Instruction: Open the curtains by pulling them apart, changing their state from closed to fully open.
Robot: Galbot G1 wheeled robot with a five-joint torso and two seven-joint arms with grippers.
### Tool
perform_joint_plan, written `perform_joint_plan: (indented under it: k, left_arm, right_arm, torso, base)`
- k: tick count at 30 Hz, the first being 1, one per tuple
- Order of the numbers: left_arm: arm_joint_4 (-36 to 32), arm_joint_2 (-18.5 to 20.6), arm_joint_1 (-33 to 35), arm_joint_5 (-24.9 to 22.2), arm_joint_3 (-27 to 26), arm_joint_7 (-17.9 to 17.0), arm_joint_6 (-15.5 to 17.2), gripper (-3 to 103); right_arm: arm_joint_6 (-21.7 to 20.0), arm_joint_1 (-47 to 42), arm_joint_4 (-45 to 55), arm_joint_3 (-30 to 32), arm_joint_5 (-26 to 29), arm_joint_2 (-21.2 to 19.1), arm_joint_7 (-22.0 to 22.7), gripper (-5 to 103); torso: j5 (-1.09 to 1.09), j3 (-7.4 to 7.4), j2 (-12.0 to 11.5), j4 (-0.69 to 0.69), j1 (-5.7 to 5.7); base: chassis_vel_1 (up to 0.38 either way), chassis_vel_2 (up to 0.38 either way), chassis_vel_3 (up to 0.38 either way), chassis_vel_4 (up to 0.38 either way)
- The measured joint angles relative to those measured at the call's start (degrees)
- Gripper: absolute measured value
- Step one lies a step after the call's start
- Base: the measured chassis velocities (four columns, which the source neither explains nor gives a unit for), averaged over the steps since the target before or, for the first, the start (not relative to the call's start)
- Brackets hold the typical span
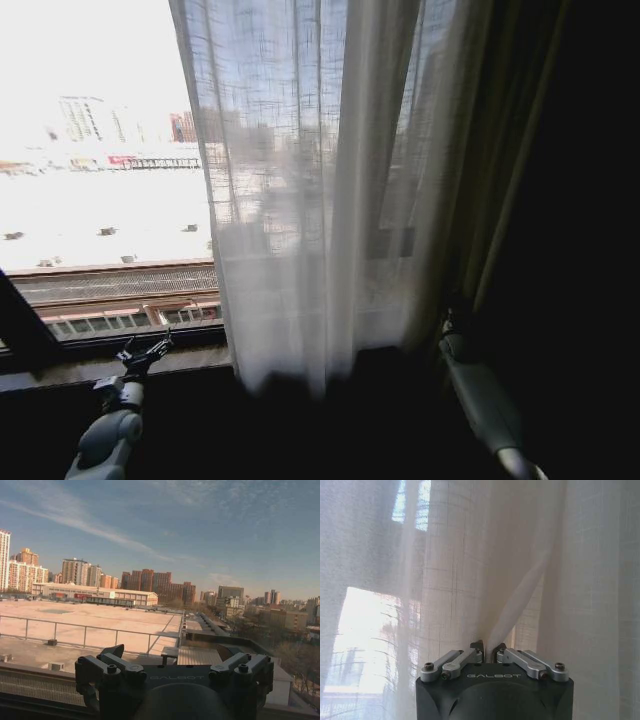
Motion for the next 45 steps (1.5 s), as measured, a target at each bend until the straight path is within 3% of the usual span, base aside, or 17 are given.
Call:
perform_joint_plan:
  k: [4, 7, 11, 13, 17, 20, 25, 45]
  left_arm:
    - [0.0, 0.0, 0.0, 0.0, 0.0, 0.0, 0.0, 100]
    - [0.0, 0.0, 0.0, 0.0, 0.0, 0.0, 0.0, 100]
    - [0.0, 0.0, 0.0, 0.0, 0.0, 0.0, 0.0, 100]
    - [0.0, 0.0, 0.0, 0.0, 0.0, 0.0, 0.0, 100]
    - [0.0, 0.0, 0.0, 0.0, 0.0, 0.0, 0.0, 100]
    - [0.0, 0.0, 0.0, 0.0, 0.0, 0.0, 0.0, 100]
    - [0.0, 0.0, 0.0, 0.0, 0.0, 0.0, 0.0, 100]
    - [0.0, 0.0, 0.0, 0.0, 0.0, 0.0, 0.0, 100]
  right_arm:
    - [-0.1, -3.9, 6.1, -1.7, 3.4, -0.2, -1.7, 23]
    - [-1.1, -7.0, 11.0, -2.5, 6.1, -1.0, -2.3, 29]
    - [-1.7, -12.3, 18.6, -2.8, 7.6, -2.7, -3.1, 51]
    - [-1.7, -13.2, 19.8, -2.8, 7.8, -3.0, -3.2, 51]
    - [-0.8, -15.8, 22.8, -2.9, 8.0, -3.6, -3.8, 73]
    - [-0.4, -16.5, 23.3, -2.9, 8.0, -3.7, -4.1, 78]
    - [0.4, -18.1, 25.8, -2.8, 9.1, -4.3, -5.4, 97]
    - [0.0, -22.6, 30.7, -2.3, 7.7, -0.6, -8.3, 100]
  torso:
    - [0.02, 0.00, 0.0, -0.01, 0.00]
    - [-0.02, -0.01, 0.0, -0.01, 0.00]
    - [-0.01, -0.01, 0.0, -0.03, 0.00]
    - [-0.02, -0.01, 0.0, -0.02, 0.00]
    - [0.00, -0.01, 0.0, -0.01, -0.01]
    - [0.01, -0.01, 0.0, -0.01, 0.00]
    - [0.01, 0.00, 0.0, -0.01, 0.00]
    - [0.00, 0.00, 0.0, -0.01, 0.00]
  base:
    - [0.000, 0.000, 0.000, 0.000]
    - [0.000, 0.000, 0.000, 0.000]
    - [0.000, 0.000, 0.000, 0.000]
    - [0.000, 0.000, 0.000, 0.000]
    - [0.000, 0.000, 0.000, 0.000]
    - [0.000, 0.000, 0.000, 0.000]
    - [0.000, 0.000, 0.000, 0.000]
    - [0.000, 0.000, 0.000, 0.000]
